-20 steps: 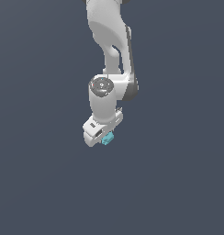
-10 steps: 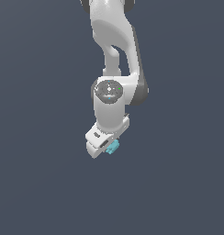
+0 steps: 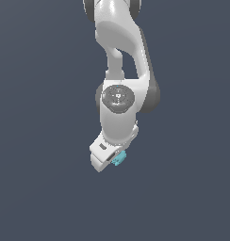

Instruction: Pick up the object and move it to a goal position.

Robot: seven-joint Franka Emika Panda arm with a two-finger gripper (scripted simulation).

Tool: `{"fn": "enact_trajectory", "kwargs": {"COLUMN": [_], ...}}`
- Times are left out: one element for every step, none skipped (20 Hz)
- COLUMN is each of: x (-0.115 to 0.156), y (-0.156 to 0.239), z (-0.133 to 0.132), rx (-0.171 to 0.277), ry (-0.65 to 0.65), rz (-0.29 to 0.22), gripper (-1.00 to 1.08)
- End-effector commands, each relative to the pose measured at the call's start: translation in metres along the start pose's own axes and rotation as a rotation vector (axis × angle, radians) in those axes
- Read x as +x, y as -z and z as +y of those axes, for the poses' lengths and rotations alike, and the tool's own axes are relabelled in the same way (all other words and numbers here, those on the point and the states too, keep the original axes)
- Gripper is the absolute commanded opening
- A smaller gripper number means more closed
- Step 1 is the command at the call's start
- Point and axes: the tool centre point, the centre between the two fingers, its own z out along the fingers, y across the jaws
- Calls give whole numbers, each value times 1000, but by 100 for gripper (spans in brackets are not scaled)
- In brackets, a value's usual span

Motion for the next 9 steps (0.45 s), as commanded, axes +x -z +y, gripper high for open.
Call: {"fn": "enact_trajectory", "kwargs": {"x": [5, 7, 8, 9, 10, 10, 11, 11, 11], "y": [3, 3, 4, 4, 4, 5, 5, 5, 5], "z": [3, 3, 4, 5, 5, 5, 6, 6, 6], "rx": [0, 0, 0, 0, 0, 0, 0, 0, 0], "ry": [0, 0, 0, 0, 0, 0, 0, 0, 0], "rz": [0, -1, -1, -1, -1, -1, -1, -1, -1], "gripper": [-100, -100, -100, -100, -100, -100, -100, -100, -100]}}
